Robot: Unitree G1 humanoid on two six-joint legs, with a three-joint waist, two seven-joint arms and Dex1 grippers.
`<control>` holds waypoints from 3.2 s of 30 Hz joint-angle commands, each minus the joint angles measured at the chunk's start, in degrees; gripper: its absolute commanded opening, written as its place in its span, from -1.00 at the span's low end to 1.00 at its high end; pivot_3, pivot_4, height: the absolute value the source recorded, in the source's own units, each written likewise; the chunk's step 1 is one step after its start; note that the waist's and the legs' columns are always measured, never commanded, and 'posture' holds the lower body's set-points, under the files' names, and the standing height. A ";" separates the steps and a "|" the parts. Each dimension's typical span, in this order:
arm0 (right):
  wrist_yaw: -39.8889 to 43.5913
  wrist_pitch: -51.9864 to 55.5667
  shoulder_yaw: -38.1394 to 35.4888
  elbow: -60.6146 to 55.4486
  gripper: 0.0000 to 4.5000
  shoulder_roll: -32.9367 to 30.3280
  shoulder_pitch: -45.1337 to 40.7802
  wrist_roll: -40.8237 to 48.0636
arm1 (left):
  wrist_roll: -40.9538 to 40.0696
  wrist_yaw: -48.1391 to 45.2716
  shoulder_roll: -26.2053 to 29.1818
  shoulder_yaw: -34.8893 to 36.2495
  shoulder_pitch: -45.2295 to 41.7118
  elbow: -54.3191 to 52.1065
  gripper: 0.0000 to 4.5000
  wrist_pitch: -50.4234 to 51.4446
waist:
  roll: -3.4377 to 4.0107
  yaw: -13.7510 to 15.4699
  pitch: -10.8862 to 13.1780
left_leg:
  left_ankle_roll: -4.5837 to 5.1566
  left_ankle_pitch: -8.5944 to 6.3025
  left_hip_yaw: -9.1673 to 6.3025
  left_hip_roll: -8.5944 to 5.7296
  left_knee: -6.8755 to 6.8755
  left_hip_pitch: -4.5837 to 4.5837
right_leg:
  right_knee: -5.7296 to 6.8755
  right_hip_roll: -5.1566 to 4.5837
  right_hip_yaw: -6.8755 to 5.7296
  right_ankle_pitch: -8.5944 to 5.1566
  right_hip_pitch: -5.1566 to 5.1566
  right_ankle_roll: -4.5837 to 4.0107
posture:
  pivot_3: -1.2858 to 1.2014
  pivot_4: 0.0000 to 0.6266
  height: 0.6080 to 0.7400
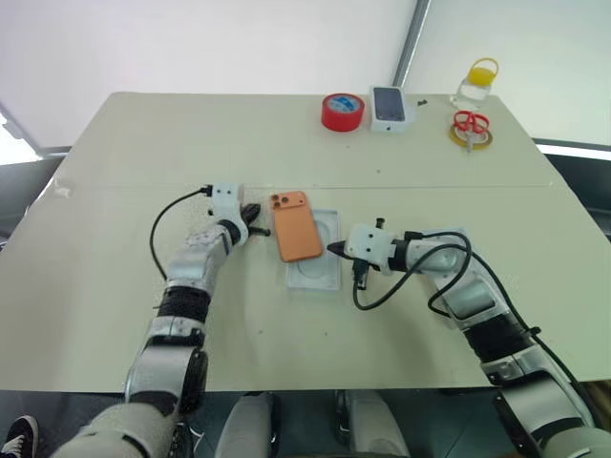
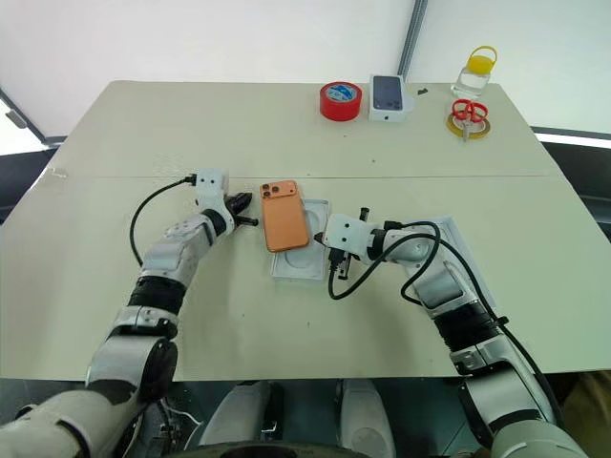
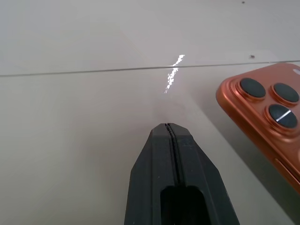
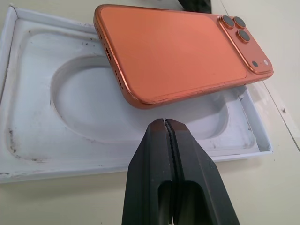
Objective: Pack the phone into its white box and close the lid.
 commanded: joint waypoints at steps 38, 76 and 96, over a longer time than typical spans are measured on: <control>-10.43 -5.96 -4.07 9.73 -1.00 6.63 -9.93 -0.80 | -3.59 -11.89 0.63 -1.57 13.83 -30.81 -0.99 5.11 | 0.01 -0.44 0.00 | 0.02 -0.01 0.00 0.12 0.00 0.00 | 0.02 0.02 0.01 0.00 -0.03 -0.01 | 0.03 -0.52 1.00; 1.40 -1.20 0.97 0.46 -1.00 3.88 -4.54 0.32 | -6.41 -11.41 4.94 -0.86 17.66 -34.48 -0.99 9.36 | 0.02 -1.16 -0.02 | 0.04 -0.02 -0.02 0.10 -0.01 0.00 | 0.01 0.02 0.01 0.00 0.01 -0.01 | 0.03 -0.52 1.00; -1.78 -5.31 -0.17 3.64 -1.00 -2.90 0.24 -4.97 | 9.53 -22.42 12.92 -19.81 16.18 -29.45 -0.99 4.61 | 0.05 -0.75 -0.02 | 0.06 -0.03 0.03 0.09 -0.01 0.02 | 0.01 -0.01 0.03 -0.06 0.01 -0.10 | 0.03 -0.52 1.00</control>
